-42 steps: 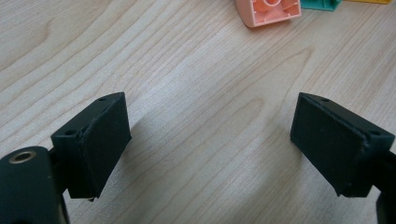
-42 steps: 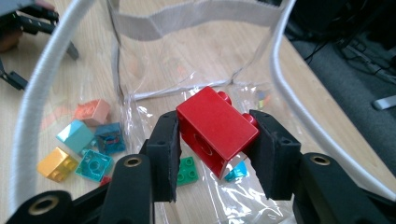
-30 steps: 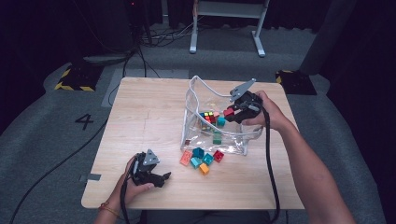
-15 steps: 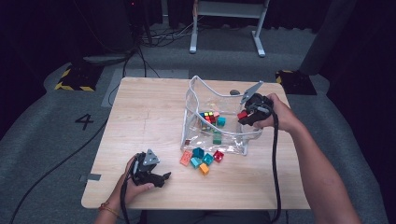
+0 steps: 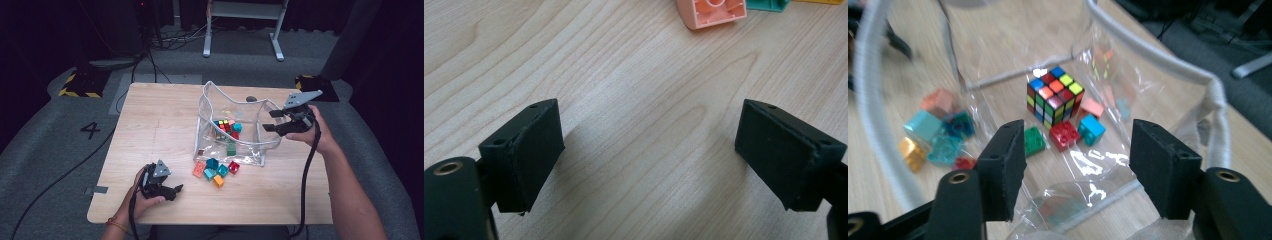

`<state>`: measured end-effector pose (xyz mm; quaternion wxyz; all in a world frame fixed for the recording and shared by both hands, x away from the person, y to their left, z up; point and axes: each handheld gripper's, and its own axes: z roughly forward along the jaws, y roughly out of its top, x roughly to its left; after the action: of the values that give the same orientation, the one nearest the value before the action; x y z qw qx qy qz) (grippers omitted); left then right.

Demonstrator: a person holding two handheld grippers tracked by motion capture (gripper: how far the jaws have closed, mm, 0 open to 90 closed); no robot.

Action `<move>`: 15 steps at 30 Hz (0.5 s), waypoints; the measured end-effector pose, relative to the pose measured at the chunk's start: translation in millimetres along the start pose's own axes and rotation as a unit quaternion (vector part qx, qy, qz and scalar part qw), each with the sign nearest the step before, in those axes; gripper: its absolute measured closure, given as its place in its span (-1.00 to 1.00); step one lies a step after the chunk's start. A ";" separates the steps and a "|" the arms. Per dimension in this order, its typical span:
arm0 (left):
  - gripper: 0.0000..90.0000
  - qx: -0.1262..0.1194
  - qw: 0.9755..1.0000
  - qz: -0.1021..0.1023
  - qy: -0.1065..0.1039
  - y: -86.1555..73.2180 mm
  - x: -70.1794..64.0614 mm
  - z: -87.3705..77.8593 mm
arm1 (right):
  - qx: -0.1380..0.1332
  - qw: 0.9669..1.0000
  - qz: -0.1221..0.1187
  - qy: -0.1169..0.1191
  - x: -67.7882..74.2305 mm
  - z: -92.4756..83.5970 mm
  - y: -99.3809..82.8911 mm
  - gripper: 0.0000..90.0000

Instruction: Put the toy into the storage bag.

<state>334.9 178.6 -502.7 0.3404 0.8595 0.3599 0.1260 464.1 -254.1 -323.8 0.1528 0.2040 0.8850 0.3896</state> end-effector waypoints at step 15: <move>-0.73 0.000 1.000 0.000 0.001 0.0 -0.1 0.0 | -0.109 0.992 0.030 -0.059 31.9 -56.5 -48.8 -0.25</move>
<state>334.8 178.6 -502.7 0.3403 0.8591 0.3605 0.1270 400.2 -304.1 -327.4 0.2138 0.2355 0.8204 0.4752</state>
